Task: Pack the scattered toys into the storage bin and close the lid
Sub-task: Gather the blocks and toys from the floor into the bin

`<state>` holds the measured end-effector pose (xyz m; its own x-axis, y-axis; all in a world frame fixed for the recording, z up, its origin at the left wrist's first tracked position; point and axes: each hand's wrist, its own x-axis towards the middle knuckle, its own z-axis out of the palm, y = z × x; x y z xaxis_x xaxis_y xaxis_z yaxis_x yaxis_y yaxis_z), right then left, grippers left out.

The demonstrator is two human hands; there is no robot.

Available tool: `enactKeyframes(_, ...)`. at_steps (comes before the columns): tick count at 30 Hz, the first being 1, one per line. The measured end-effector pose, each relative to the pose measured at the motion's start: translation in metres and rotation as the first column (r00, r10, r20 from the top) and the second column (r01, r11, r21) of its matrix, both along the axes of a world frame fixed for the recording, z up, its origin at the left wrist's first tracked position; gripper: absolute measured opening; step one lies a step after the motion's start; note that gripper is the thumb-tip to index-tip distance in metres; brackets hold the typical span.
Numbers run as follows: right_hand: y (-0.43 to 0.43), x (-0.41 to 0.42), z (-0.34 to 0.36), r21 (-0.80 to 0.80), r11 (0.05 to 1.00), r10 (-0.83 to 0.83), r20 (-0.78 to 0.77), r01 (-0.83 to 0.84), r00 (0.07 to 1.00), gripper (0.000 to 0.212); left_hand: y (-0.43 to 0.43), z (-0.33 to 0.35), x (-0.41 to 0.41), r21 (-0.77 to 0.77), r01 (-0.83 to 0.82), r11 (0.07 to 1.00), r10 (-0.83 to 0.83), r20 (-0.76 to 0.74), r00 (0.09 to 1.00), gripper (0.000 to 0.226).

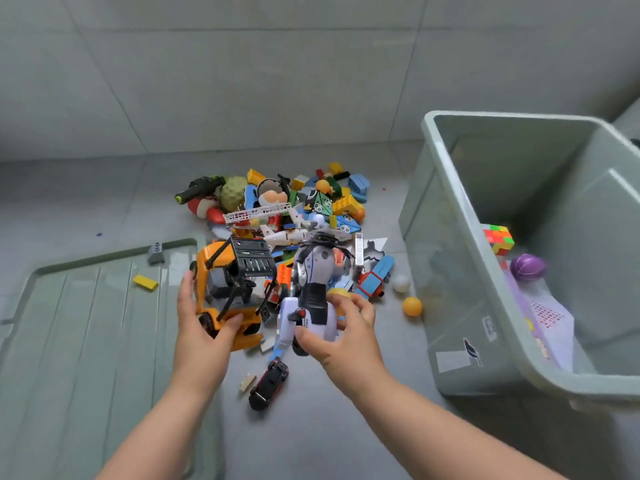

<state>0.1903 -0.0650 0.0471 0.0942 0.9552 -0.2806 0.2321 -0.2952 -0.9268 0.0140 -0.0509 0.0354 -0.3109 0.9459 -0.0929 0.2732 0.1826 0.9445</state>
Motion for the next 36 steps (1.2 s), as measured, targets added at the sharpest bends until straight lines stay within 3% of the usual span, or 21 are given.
enactKeyframes(5,0.028,0.046,0.121,0.071,0.996,0.051,0.025,-0.053,0.998,0.042,0.028,0.093,0.042,0.075,0.044,0.996,-0.060,0.227,0.972,0.084)
enactKeyframes(10,0.006,0.166,0.197,0.116,0.993,-0.049,0.203,0.026,0.978,0.044,0.039,0.164,0.128,0.069,0.362,0.930,-0.368,0.172,0.914,0.085)
enactKeyframes(13,-0.016,0.254,0.189,-0.057,0.978,-0.174,0.291,0.199,0.941,0.047,0.035,0.183,0.203,0.032,0.546,0.837,-0.546,0.104,0.831,0.090)
enactKeyframes(16,-0.028,0.323,0.156,-0.311,0.894,-0.226,0.307,0.323,0.924,0.043,0.034,0.174,0.283,-0.028,0.676,0.737,-0.676,0.012,0.737,0.090)
enactKeyframes(20,-0.028,0.361,0.119,-0.525,0.801,-0.116,0.336,0.288,0.935,0.037,0.037,0.136,0.362,-0.324,0.698,0.639,-0.749,-0.056,0.660,0.088)
enactKeyframes(23,-0.024,0.370,0.102,-0.601,0.757,-0.100,0.280,0.256,0.955,0.035,0.033,0.104,0.388,-0.524,0.596,0.608,-0.712,-0.028,0.702,0.086)
enactKeyframes(28,-0.019,0.386,0.089,-0.574,0.794,-0.178,0.095,0.200,0.979,0.038,0.033,0.069,0.395,-0.660,0.467,0.588,-0.682,-0.094,0.726,0.080)
enactKeyframes(32,-0.022,0.399,0.106,-0.473,0.843,-0.310,-0.035,0.258,0.950,0.058,0.034,0.071,0.388,-0.651,0.560,0.512,-0.790,-0.102,0.604,0.067)
enactKeyframes(36,-0.024,0.397,0.127,-0.376,0.878,-0.352,-0.089,0.296,0.932,0.053,0.035,0.100,0.369,-0.494,0.668,0.557,-0.763,0.014,0.646,0.071)
